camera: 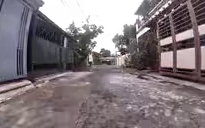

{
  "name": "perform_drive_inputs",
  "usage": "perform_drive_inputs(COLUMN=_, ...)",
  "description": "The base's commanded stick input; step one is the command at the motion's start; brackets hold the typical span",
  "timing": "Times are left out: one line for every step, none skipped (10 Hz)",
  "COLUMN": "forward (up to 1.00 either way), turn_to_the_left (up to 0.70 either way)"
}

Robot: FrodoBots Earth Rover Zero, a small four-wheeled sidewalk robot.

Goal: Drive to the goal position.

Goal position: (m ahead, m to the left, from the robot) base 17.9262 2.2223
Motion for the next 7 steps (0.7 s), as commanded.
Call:
perform_drive_inputs(forward=1.0, turn_to_the_left=0.0)
perform_drive_inputs(forward=1.0, turn_to_the_left=0.0)
perform_drive_inputs(forward=1.0, turn_to_the_left=0.0)
perform_drive_inputs(forward=1.0, turn_to_the_left=0.0)
perform_drive_inputs(forward=1.0, turn_to_the_left=0.0)
perform_drive_inputs(forward=1.0, turn_to_the_left=0.0)
perform_drive_inputs(forward=1.0, turn_to_the_left=0.0)
